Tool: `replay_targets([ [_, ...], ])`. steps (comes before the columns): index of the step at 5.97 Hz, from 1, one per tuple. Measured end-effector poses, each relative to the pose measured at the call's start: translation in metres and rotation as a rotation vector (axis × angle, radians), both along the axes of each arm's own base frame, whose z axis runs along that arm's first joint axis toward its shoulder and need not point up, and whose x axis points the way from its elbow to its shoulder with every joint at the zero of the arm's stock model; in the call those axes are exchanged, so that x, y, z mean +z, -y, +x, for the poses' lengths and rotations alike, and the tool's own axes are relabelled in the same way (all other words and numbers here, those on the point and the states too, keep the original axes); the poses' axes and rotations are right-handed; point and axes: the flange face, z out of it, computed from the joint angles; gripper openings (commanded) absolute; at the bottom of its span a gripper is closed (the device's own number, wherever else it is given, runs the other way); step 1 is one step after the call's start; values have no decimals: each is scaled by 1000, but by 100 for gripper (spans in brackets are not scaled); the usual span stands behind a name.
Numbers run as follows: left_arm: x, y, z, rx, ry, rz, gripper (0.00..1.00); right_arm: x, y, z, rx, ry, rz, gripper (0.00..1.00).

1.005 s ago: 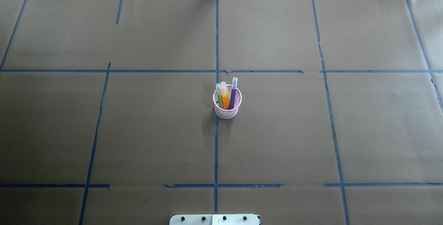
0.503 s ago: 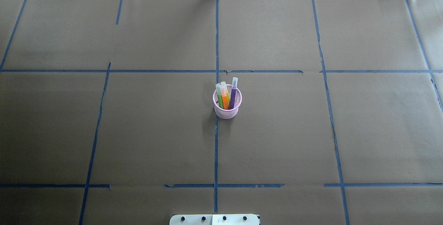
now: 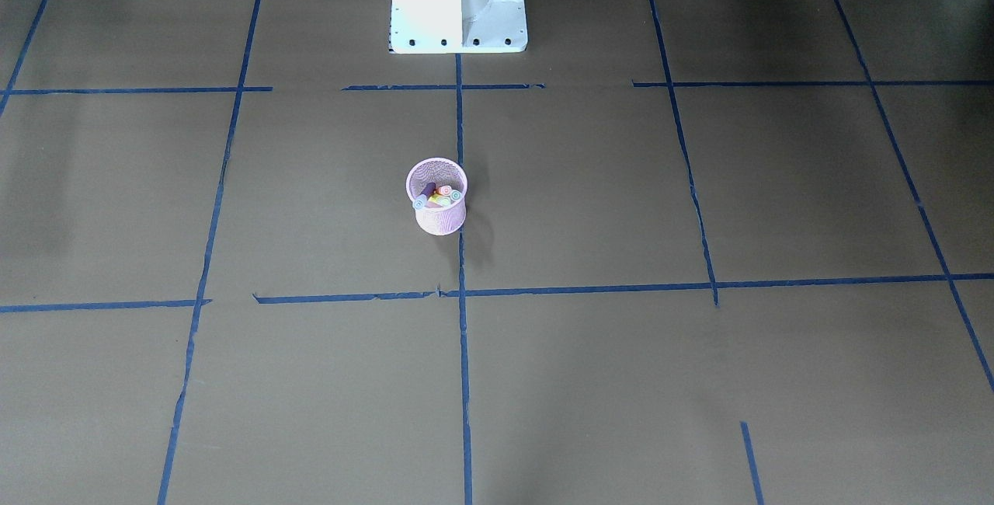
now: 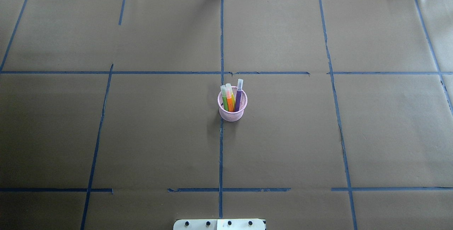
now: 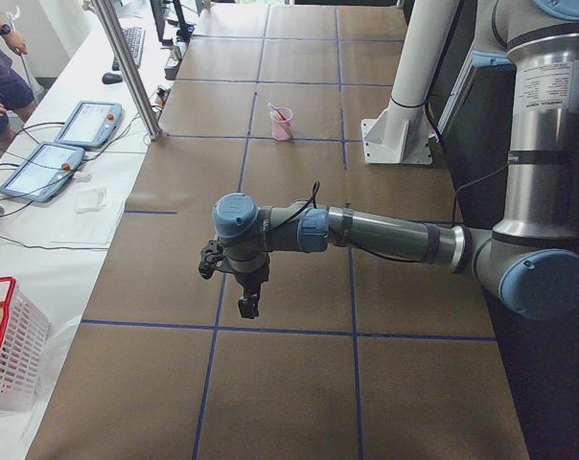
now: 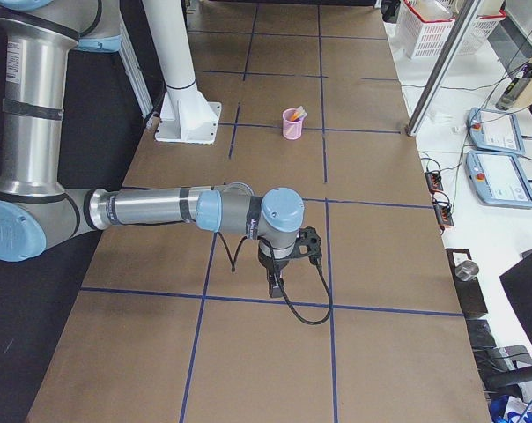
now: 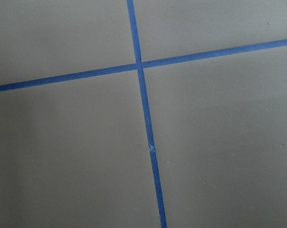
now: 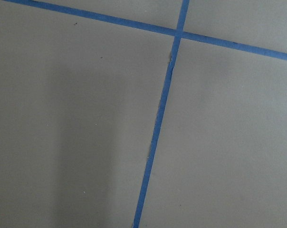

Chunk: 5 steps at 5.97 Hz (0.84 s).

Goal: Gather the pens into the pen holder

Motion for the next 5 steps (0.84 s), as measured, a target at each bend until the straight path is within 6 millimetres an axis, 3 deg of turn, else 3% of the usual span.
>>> replay_targets([
  [5, -1, 0, 0, 1, 0, 1, 100, -1, 0, -1, 2, 14, 1, 100],
])
